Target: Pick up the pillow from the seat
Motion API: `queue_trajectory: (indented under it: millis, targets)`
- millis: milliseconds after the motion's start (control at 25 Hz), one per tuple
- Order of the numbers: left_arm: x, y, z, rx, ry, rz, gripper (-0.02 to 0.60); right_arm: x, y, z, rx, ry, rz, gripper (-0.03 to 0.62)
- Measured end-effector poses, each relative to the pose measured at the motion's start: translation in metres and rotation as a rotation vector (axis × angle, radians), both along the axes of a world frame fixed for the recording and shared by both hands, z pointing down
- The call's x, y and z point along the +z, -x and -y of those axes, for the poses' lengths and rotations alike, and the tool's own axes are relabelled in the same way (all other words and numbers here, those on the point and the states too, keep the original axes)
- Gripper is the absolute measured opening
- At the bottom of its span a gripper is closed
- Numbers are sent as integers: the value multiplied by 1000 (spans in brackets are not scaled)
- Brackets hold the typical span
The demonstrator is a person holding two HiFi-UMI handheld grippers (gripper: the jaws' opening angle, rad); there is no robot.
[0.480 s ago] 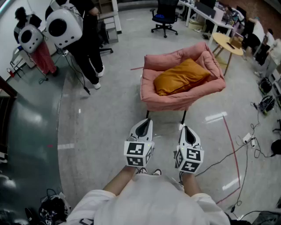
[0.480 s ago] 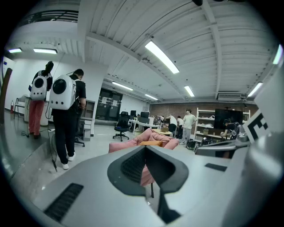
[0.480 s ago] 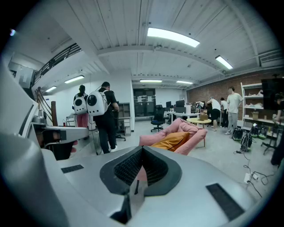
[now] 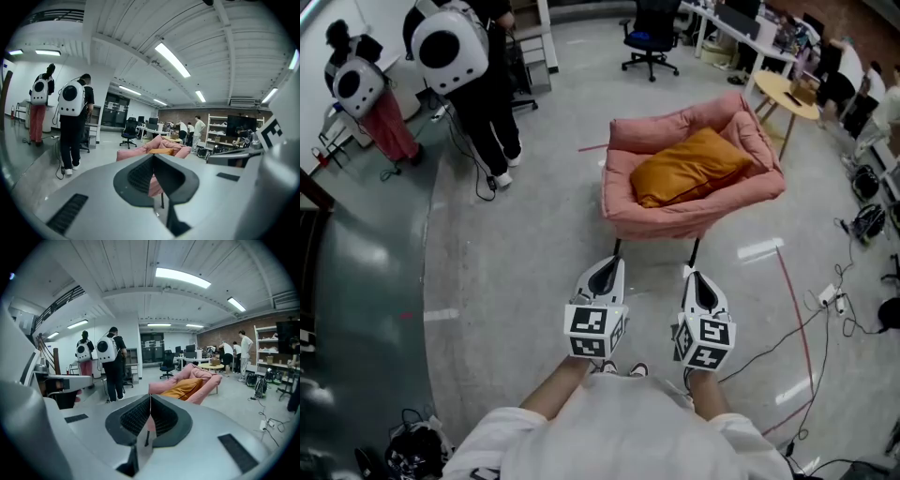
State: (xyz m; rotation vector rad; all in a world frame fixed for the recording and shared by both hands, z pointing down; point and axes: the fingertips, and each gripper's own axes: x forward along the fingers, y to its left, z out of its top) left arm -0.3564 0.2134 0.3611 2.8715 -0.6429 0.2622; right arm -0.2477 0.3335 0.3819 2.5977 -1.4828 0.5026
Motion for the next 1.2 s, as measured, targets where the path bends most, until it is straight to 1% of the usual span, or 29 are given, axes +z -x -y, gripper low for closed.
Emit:
queue_trajectory:
  millis: [120,320,440,560,800,1000,1200]
  targets:
    - [2,7,10,-3,8,-2,8,0,0,4,26,-6,4,29]
    - [10,19,30,-17,25,-1,8,5,2,8,65,16,-2,29]
    - [17,21,39,-22,43,3,8,12,0,8,88,34,6,29]
    - [21,17,41,-7,45,10,8,18,-5,6,110,52,15,29]
    - [27,-5,53,7,45,21,8,26,-27,15,136,58,20,29]
    - [33,-28,72,0,34,37,8,34,-60,32,153,46,35,29]
    - [35,-61,92,-1,18,56,8,38,-94,55,148,44,42,29]
